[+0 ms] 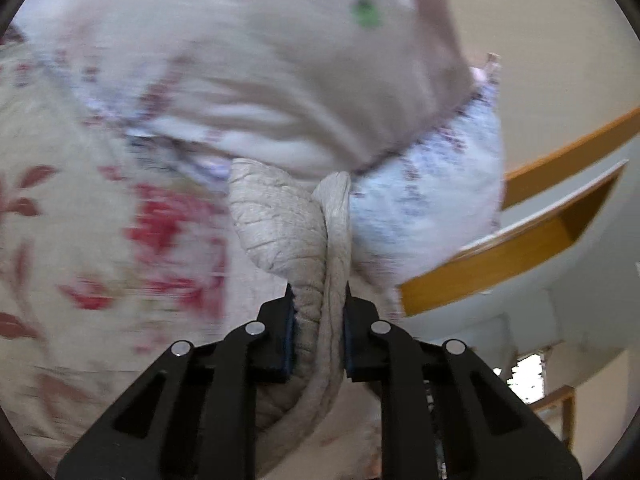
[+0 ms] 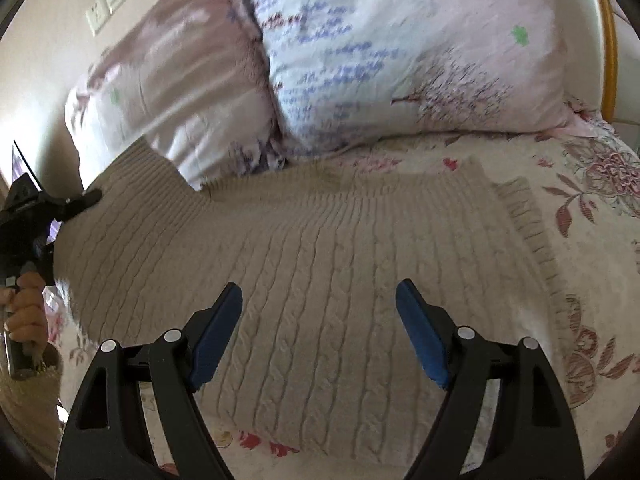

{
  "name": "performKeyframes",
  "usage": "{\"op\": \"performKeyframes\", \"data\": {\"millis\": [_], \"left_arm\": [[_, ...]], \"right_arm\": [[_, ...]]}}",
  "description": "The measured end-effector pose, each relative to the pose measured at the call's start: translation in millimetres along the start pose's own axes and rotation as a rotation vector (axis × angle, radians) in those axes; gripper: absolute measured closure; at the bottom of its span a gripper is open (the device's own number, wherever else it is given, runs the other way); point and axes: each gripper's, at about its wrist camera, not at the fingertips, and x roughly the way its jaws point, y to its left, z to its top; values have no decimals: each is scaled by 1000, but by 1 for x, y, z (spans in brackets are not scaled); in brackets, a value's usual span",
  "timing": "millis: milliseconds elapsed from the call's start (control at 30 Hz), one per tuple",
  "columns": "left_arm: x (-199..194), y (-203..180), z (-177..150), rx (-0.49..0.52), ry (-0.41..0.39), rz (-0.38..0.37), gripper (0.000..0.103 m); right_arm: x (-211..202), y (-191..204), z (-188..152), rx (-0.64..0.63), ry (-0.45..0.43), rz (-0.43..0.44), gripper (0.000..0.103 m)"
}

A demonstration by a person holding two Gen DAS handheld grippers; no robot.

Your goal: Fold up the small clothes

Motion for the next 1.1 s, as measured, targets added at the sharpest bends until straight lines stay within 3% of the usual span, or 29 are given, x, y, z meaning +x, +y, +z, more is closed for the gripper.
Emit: {"op": "performKeyframes", "data": {"millis": [300, 400, 467, 567, 667, 733, 833, 933, 1033, 1100], "left_arm": [[89, -67, -31, 39, 123, -118, 86], [117, -79, -46, 52, 150, -114, 86], [148, -83, -62, 51, 215, -97, 85], [186, -88, -89, 87, 355, -77, 78], [181, -97, -97, 123, 415, -169, 75], [156, -103, -92, 187, 377, -186, 53], [114, -98, -79, 264, 271, -88, 44], [89, -78, -65, 303, 185, 114, 41], [80, -52, -60, 313, 163, 248, 41], [85, -38, -61, 292, 186, 276, 41]], "right_arm": [[-36, -35, 2, 87, -87, -3, 22], [-48, -55, 1, 141, -116, -4, 22], [-55, -69, 0, 190, -130, -4, 22], [-63, -84, -2, 255, -143, -5, 22], [-69, -92, -2, 274, -148, 18, 22], [-70, -96, 1, 283, -139, 34, 22], [-62, -101, 9, 330, -92, 130, 22], [-41, -100, 17, 360, 10, 218, 22], [-19, -96, 20, 377, 100, 248, 26], [-5, -95, 20, 394, 155, 250, 30]]}}
